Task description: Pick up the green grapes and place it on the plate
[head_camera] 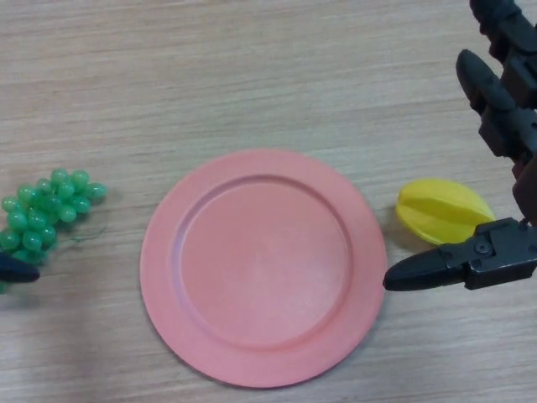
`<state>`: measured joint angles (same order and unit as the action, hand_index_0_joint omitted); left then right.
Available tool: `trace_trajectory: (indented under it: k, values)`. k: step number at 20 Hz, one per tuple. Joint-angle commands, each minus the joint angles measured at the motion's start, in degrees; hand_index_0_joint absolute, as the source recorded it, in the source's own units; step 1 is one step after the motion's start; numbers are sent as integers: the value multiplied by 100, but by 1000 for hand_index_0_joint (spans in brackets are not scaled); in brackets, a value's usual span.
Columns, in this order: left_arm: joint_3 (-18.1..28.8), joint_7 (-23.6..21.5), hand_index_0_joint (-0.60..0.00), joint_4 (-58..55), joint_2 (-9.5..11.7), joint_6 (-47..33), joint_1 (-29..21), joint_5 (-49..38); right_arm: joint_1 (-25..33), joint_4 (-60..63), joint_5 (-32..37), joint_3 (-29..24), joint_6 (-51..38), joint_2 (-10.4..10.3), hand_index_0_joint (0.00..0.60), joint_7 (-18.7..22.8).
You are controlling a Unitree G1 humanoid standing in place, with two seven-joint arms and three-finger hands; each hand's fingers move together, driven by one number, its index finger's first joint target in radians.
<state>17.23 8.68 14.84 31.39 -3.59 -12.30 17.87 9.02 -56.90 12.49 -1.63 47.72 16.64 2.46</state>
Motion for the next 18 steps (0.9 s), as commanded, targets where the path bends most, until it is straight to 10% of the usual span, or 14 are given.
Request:
trace_trajectory:
  k: [1,6,9,11,18]
  values:
    - [131,-587,0,132,464,-745,-323,477,100,-310,287,-405,-881,168,0,144]
    - [-157,-556,-49,305,370,-734,-363,1134,57,-310,375,-531,-905,251,0,155]
    - [-83,-655,-450,123,256,-596,-329,1093,31,-310,410,-588,-922,270,0,153]
    - [-99,-838,-600,-33,208,-440,-238,1181,29,-310,394,-630,-923,250,0,135]
    - [89,-992,-600,-129,327,-371,-78,1616,77,-310,166,-520,-827,140,0,25]
